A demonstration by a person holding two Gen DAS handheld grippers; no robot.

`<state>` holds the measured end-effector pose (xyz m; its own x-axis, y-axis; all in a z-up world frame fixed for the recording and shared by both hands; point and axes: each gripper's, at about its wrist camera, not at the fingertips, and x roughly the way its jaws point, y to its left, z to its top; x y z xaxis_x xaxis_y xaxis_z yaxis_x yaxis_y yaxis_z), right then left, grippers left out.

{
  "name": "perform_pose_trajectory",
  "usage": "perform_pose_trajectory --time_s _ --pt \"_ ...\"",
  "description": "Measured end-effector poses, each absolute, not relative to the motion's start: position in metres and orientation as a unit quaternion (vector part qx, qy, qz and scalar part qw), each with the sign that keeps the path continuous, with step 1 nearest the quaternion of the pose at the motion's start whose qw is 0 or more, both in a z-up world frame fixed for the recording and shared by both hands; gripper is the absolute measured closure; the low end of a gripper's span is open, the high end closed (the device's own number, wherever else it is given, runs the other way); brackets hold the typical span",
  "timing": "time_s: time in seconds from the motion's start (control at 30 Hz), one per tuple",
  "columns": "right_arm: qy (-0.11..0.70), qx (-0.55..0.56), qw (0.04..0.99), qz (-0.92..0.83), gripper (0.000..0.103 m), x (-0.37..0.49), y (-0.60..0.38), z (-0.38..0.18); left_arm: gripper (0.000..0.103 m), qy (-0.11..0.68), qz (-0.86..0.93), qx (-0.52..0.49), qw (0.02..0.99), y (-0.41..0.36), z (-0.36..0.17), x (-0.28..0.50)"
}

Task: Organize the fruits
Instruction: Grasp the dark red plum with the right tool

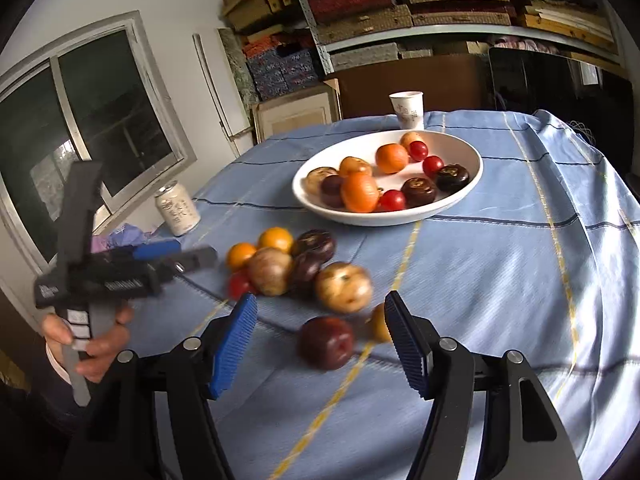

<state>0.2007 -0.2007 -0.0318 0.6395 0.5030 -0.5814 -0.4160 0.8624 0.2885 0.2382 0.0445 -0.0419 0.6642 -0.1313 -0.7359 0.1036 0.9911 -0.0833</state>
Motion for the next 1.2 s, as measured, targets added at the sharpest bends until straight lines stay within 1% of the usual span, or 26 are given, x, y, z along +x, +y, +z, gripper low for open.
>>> perform_pose_trajectory --time_s 0.23,0.5,0.8,0.87,1.13,1.2 --pt "0.369 0.056 0.893 0.252 0.036 0.199 -0.19 -0.042 0.005 0.401 -0.06 0.003 0.914 0.044 -0.046 0.226" --pt "0.421 0.064 0.875 0.23 0.036 0.214 -0.186 -0.059 0.005 0.419 -0.055 -0.048 0.905 0.062 -0.047 0.229" --pt "0.445 0.069 0.867 0.213 0.043 0.228 -0.175 -0.066 0.005 0.416 -0.04 -0.056 0.907 0.07 -0.046 0.227" --pt "0.454 0.067 0.864 0.208 0.048 0.231 -0.174 -0.069 0.005 0.415 -0.038 -0.057 0.907 0.072 -0.046 0.226" --pt "0.457 0.038 0.867 0.197 0.049 0.231 -0.165 -0.068 0.005 0.419 -0.032 -0.055 0.906 0.073 -0.048 0.227" --pt "0.456 0.025 0.869 0.19 0.053 0.231 -0.162 -0.068 0.005 0.419 -0.03 -0.053 0.906 0.073 -0.048 0.227"
